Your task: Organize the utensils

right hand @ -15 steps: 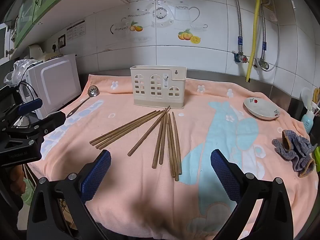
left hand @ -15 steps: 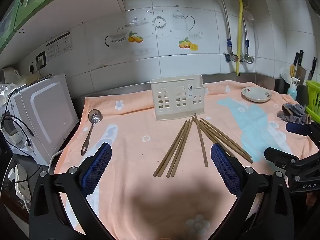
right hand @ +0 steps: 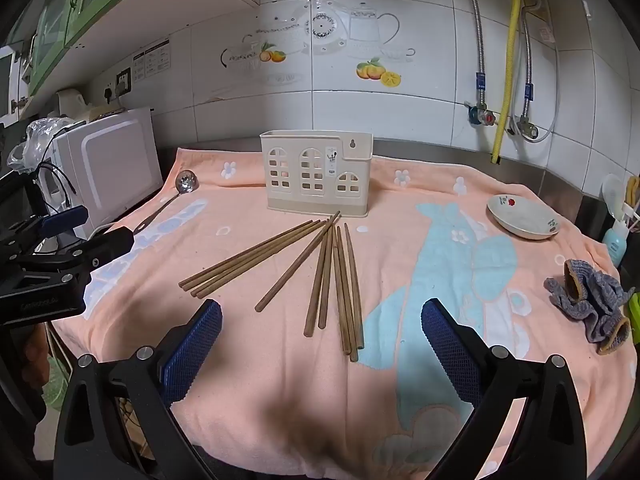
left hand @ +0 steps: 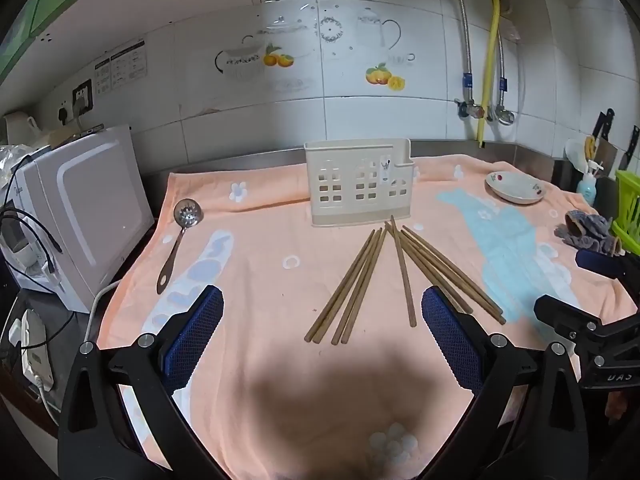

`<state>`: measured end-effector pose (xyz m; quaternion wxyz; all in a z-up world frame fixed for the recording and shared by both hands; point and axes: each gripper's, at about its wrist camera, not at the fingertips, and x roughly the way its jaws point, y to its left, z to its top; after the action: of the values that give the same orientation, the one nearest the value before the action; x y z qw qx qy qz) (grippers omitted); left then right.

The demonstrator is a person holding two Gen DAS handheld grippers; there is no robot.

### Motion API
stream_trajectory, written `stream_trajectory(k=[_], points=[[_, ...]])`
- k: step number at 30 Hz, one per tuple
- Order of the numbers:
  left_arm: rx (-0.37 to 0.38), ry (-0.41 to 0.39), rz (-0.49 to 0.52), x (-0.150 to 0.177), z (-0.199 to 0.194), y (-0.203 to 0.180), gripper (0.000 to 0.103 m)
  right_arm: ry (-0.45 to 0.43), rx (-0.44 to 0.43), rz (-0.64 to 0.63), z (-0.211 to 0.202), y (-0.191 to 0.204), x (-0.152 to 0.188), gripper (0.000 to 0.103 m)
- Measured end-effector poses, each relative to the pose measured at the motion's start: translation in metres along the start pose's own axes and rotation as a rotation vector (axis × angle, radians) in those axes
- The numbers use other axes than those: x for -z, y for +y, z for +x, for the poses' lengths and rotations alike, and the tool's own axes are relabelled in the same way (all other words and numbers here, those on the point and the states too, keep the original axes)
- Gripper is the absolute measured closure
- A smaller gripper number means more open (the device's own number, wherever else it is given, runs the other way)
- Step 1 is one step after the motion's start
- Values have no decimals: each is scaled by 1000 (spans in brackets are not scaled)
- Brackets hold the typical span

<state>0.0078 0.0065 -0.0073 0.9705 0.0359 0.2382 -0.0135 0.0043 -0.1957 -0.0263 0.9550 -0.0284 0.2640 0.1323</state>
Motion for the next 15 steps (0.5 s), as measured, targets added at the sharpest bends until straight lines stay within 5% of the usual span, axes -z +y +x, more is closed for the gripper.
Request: stream_trajectory(k=[15], points=[[20,5,-5,1,3,2,5,10,3,8,5,-3,1,6]])
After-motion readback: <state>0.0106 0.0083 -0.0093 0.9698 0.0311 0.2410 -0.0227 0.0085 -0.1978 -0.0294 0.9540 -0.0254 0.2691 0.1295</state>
